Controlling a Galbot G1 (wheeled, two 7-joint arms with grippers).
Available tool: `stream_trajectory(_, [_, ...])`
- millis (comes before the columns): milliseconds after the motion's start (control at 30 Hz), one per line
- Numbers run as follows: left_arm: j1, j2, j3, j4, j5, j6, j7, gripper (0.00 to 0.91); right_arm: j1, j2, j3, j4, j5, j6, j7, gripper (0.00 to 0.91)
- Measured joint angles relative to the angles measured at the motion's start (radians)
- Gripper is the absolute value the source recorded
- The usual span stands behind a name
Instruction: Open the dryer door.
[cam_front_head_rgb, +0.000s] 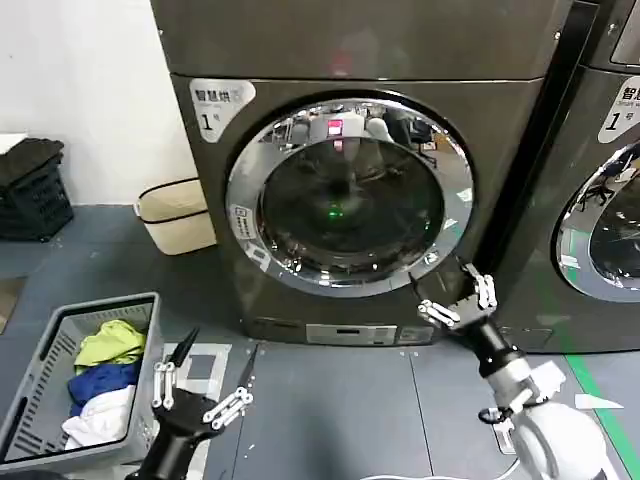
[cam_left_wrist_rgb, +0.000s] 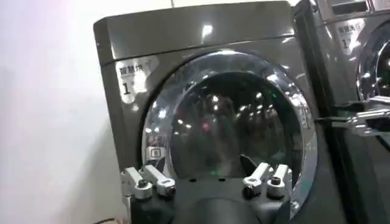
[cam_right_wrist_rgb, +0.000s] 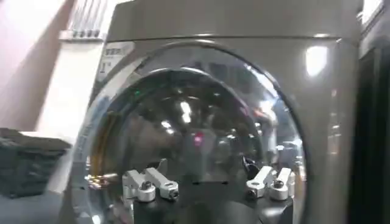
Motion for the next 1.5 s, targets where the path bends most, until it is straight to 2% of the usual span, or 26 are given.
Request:
stream_trajectory(333, [0.006,-0.002,0.0,-0.006,0.007,-0.002,0.003,0.907,0.133,-0.03,-0.097,-0.114,0.016,0.05,-0.113,0.907])
stream_trajectory(733, [0.009,-0.005,0.0,-0.009,0.01,-0.005,0.009,0.907,0.284,-0.036,-0.218,-0.249,0.072,0.101,-0.215,0.907])
stream_trajectory(1500, [0.009,-0.015,0.0,-0.012,0.019,-0.006,0.02,0.907,0.509,0.021,-0.418,-0.399,0.121,0.087,-0.24,0.907])
